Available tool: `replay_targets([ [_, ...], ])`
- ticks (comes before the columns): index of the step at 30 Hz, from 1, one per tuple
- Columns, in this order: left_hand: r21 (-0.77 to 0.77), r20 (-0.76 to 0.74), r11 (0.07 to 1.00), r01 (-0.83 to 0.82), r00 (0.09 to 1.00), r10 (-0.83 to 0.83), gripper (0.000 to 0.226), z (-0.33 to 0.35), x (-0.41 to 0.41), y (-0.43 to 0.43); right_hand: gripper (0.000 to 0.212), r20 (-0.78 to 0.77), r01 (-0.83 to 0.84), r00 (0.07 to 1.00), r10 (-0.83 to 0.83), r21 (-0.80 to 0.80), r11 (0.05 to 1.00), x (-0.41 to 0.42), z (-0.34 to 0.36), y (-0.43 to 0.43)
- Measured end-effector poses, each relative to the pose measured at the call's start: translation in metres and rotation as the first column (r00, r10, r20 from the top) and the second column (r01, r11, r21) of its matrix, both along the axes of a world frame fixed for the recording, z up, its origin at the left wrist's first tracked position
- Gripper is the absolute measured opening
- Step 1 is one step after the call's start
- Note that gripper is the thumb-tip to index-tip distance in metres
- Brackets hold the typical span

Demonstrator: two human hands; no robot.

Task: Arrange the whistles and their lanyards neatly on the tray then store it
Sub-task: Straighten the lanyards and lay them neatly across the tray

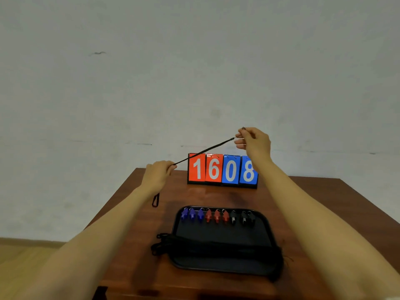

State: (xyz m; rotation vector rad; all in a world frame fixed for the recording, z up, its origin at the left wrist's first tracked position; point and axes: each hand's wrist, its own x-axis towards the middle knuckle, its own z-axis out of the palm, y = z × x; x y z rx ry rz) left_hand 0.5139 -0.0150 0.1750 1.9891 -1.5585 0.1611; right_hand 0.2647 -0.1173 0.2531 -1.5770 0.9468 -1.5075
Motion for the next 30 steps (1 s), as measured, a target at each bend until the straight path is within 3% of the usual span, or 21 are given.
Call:
replay_targets([
  [8, 0.15, 0.092, 0.988, -0.03, 0.996, 0.016, 0.03, -0.037, 0.001, 0.012, 0.019, -0.239, 0.225, 0.95, -0.2, 0.084, 0.971, -0.071, -0.055, -0.021],
  [13, 0.237, 0.042, 0.97, -0.056, 0.998, 0.048, 0.03, -0.066, -0.006, 0.014, 0.021, -0.395, 0.342, 0.882, -0.257, 0.161, 0.926, -0.108, -0.092, -0.016],
  [18, 0.308, 0.15, 0.941, -0.142, 0.984, 0.099, 0.032, -0.09, -0.018, 0.017, 0.02, -0.508, 0.361, 0.838, -0.199, 0.243, 0.9, -0.13, -0.129, -0.005],
  [23, 0.389, -0.055, 0.911, -0.138, 0.983, 0.173, 0.018, -0.112, -0.03, 0.029, 0.018, -0.605, 0.362, 0.788, -0.115, 0.303, 0.882, -0.139, -0.167, 0.013],
  [30, 0.444, -0.048, 0.885, -0.141, 0.982, 0.181, 0.018, -0.138, -0.036, 0.046, 0.019, -0.714, 0.399, 0.699, -0.042, 0.341, 0.851, -0.151, -0.209, 0.034],
])
